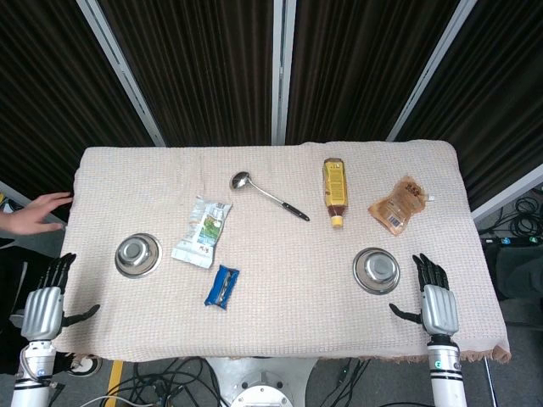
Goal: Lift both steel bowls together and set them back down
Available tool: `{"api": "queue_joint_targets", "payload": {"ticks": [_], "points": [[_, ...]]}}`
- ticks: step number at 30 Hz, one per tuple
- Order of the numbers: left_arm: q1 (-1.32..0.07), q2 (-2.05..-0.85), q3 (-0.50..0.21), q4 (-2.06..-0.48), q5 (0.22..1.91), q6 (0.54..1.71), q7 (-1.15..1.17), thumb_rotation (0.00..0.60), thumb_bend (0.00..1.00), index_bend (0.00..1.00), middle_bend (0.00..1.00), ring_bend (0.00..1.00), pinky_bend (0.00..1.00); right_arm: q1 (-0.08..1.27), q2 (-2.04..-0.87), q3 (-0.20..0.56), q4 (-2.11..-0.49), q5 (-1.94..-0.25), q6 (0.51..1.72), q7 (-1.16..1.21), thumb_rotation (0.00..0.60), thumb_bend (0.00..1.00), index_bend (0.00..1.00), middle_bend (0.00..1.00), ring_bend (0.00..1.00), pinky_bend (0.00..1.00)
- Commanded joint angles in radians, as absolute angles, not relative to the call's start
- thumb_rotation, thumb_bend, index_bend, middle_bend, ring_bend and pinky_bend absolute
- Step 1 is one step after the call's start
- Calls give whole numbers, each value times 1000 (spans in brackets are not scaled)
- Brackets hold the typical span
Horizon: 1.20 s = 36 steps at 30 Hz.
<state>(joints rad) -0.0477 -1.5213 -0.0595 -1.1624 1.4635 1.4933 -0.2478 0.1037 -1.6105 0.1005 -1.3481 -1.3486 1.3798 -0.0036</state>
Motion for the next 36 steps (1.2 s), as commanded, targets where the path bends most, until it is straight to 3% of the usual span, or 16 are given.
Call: {"api": "queue_joint_targets", "payload": {"ticks": [1,11,17,24,30,36], "points": [[-52,-1520,-61,-1160,1466,1493,-240,600,0,80,65,16,150,105,-1610,102,-1347,-1348,1377,-3,600,0,0,0,0,0],[-129,-1494,-88,-1120,1480,1430,-186,600,0,97,65,16,150,141,-1566,125,-1383,-1310,1312,-77,600,0,0,0,0,0],[-268,-1417,-96,-1137,1473,1203,-147,600,0,97,65,16,198,229,-1481,171,-1485,-1204,1161,-241,600,0,0,0,0,0],[-414,-1385,-87,-1128,1452,947,-154,600,0,83,65,16,187,342,-1446,208,-1565,-1027,1015,-422,600,0,0,0,0,0],[-494,-1375,-79,-1114,1440,824,-164,600,0,77,65,16,178,411,-1436,210,-1593,-890,956,-510,600,0,0,0,0,0],[-541,-1368,-66,-1124,1442,775,-154,600,0,77,65,16,178,451,-1422,190,-1603,-815,934,-538,600,0,0,0,0,0]]}}
